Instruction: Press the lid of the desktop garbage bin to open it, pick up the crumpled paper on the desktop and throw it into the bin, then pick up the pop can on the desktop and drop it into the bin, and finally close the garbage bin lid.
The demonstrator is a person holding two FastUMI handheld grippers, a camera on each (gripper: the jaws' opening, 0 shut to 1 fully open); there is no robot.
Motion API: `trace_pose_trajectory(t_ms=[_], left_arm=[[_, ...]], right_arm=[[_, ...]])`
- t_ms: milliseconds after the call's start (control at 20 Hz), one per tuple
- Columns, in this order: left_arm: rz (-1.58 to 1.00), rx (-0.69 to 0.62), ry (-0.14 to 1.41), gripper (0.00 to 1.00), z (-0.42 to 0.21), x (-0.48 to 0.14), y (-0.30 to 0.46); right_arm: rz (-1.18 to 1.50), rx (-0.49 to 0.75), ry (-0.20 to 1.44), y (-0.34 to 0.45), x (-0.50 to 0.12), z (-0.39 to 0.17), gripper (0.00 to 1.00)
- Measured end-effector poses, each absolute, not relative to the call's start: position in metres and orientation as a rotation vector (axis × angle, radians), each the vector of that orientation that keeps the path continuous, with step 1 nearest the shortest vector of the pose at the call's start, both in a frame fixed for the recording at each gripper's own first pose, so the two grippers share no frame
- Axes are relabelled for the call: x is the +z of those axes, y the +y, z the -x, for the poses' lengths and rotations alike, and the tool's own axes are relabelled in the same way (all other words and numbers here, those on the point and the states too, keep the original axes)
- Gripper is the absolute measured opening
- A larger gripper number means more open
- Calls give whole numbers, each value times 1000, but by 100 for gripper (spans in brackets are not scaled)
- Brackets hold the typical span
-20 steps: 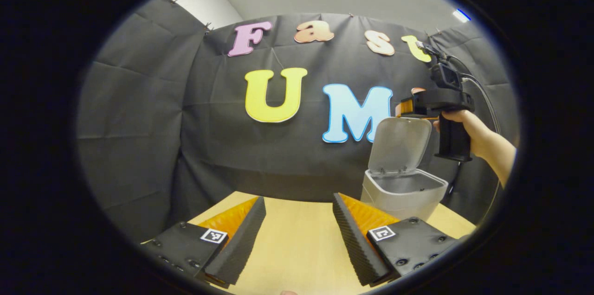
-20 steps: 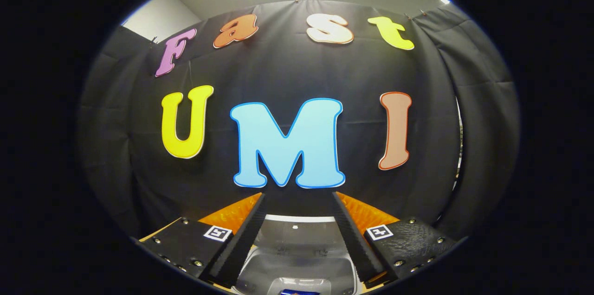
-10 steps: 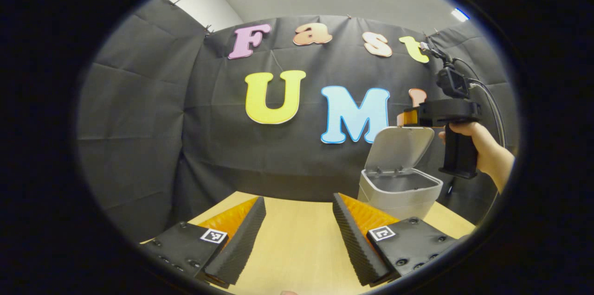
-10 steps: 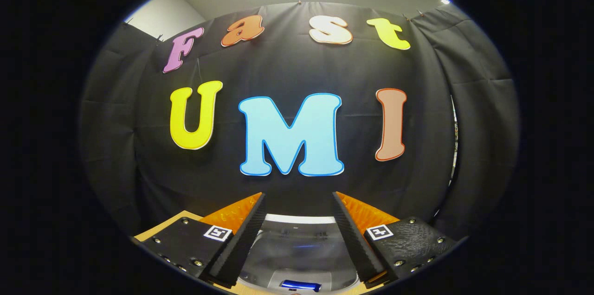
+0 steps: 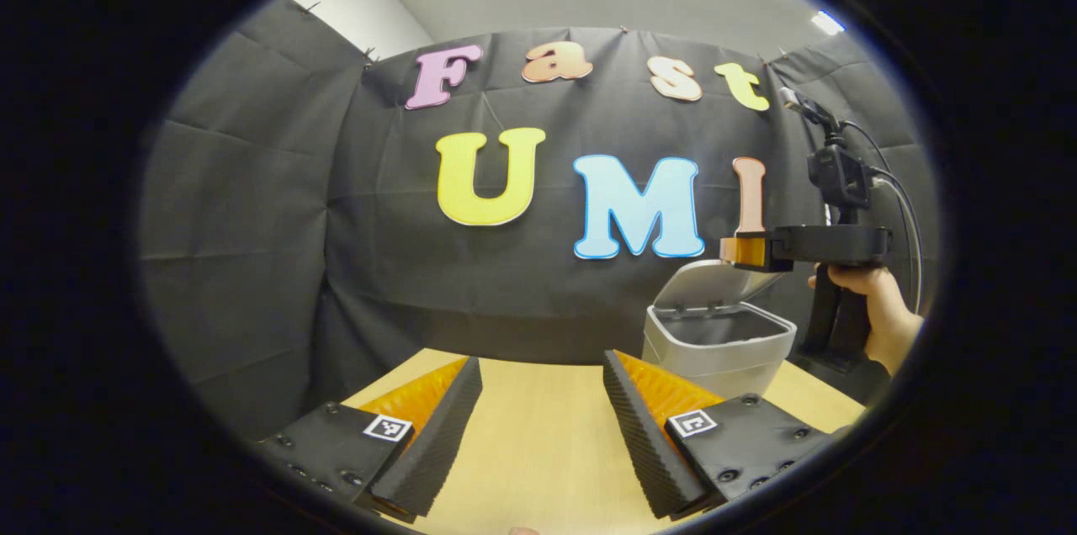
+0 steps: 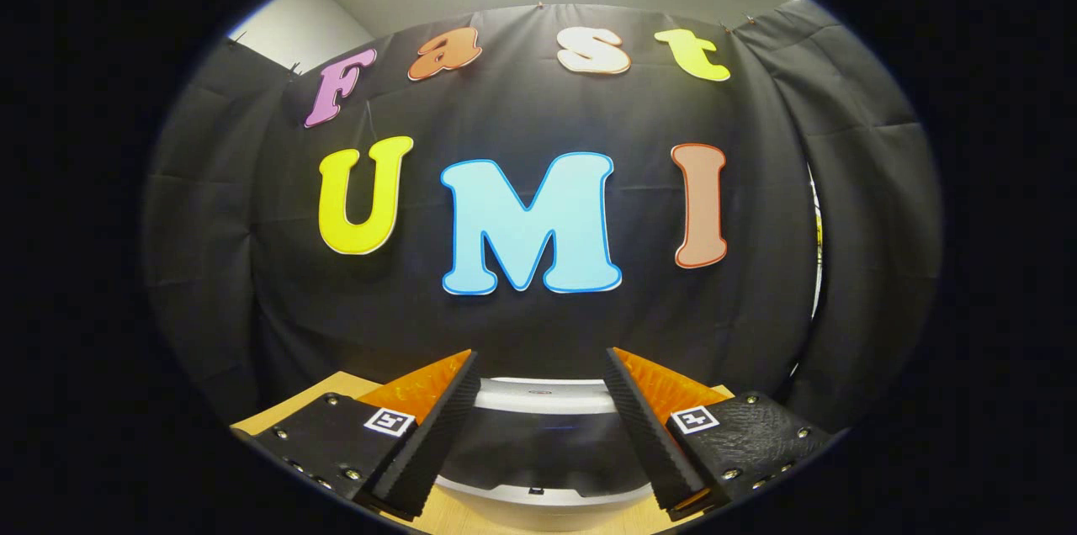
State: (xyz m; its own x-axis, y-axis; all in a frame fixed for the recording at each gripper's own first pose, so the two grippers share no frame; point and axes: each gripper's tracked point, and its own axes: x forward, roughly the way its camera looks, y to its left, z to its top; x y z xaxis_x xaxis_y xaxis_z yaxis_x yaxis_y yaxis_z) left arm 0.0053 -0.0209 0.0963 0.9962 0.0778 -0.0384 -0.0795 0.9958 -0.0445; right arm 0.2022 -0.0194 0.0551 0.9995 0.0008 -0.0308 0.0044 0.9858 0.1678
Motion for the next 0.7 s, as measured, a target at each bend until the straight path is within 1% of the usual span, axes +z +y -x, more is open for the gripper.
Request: trace_pose_trajectory(t_ms=[100,300,350,500,700], left_arm=[[51,78,42,95,-5,94,-20],[50,80,41,96,-5,94,-18],[53,80,41,95,-6,94,-19],[60,83,46,96,-5,90,-17],[55,86,44,95,-5,90,-14]], right_arm=[[-159,-4,53,-16,44,-200,95],[-154,-5,54,-13,32,-198,95],[-155,-3,64,-11,27,-198,95],[-164,9,105,-6,6,-200,95],[-175,12,131,0,-17,-205,95]])
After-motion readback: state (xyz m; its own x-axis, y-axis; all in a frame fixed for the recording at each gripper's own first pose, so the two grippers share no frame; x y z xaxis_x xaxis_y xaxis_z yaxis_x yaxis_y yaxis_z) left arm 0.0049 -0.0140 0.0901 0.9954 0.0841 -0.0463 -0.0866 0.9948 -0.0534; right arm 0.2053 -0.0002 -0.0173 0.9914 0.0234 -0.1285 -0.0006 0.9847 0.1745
